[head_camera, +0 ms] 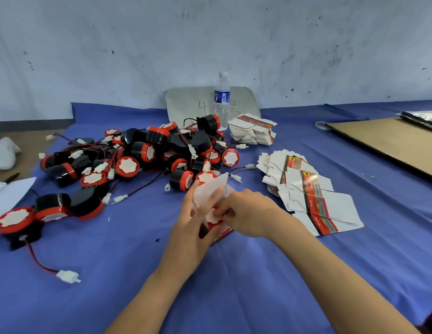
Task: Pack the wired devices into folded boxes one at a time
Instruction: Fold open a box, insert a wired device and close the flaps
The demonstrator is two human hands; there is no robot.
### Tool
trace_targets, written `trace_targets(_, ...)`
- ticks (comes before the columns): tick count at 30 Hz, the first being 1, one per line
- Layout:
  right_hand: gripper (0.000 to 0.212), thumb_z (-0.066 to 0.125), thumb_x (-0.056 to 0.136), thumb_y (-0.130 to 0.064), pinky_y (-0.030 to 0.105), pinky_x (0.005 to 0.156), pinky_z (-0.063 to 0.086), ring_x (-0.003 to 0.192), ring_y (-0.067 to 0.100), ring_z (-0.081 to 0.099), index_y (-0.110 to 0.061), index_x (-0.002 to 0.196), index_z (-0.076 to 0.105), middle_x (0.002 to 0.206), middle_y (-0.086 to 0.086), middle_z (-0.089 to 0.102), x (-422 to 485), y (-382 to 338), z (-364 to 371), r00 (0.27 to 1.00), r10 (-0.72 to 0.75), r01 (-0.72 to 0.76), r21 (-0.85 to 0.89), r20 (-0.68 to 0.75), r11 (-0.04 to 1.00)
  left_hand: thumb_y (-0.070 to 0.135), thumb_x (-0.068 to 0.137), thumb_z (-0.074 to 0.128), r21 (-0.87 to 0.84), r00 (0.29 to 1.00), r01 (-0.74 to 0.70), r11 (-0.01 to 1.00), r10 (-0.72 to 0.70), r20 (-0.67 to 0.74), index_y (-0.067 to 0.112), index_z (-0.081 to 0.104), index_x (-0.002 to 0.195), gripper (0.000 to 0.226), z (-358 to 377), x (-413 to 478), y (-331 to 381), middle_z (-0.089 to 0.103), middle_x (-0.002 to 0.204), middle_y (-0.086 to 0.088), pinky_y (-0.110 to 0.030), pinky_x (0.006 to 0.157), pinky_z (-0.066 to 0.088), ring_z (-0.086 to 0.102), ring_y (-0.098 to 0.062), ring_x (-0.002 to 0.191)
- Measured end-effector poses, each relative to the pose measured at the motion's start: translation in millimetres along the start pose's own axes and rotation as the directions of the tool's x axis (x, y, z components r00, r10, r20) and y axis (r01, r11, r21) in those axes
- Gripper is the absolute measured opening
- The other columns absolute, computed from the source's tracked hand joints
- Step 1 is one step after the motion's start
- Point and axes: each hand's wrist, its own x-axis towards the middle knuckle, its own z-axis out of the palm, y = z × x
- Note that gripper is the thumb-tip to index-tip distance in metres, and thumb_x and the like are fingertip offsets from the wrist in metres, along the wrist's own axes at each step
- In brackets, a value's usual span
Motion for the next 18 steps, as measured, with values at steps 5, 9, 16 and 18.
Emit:
trace_targets(5,0.035,0.047,0.092,-0.019,0.027,0.052,0.031,0.08,0.027,0.049,-0.036,0.12,0.06,0.093,-0.002,0.054,1,-7,5,1.0,0.007,-0.007,-0.044,0.013,0.999,0.009,0.081,0.077,0.249,0.986,0.15,0.957,-0.126,-0.11,0.019,0.073,0.103,0.025,0,1,2,0.02,0.156,-0.005,-0.021,0.073,0.043,0.065,-0.024,0.102)
trace_targets(9,0.045,0.046,0.09,-0.004,0.026,0.066,0.041,0.099,0.026,0.055,-0.028,0.127,0.059,0.124,0.001,0.058,-3,-6,5,0.995,-0.097,0.095,0.059,0.025,0.994,0.018,0.088,0.069,0.259,0.971,0.236,0.937,-0.222,-0.084,0.016,0.073,0.107,0.019,-1,3,1,0.026,0.158,-0.007,-0.033,0.073,0.052,0.065,-0.033,0.105)
trace_targets(16,0.027,0.055,0.091,-0.002,0.015,0.043,0.038,0.056,0.019,0.056,-0.016,0.108,0.07,0.068,-0.004,0.056,-38,35,-26,0.951,0.157,-0.082,0.272,-0.266,0.959,0.036,0.091,0.063,0.243,0.948,0.317,0.917,-0.298,-0.11,0.021,0.075,0.101,0.022,-2,6,3,0.042,0.151,-0.005,-0.037,0.081,0.052,0.062,-0.026,0.107)
trace_targets(18,0.023,0.056,0.09,-0.002,0.013,0.05,0.042,0.06,0.019,0.062,-0.014,0.101,0.073,0.065,-0.005,0.059,-40,30,-34,0.931,0.148,-0.051,0.283,-0.334,0.958,0.035,0.091,0.064,0.248,0.95,0.311,0.918,-0.294,-0.104,0.02,0.075,0.101,0.021,-1,6,1,0.043,0.149,-0.006,-0.038,0.082,0.051,0.063,-0.027,0.105)
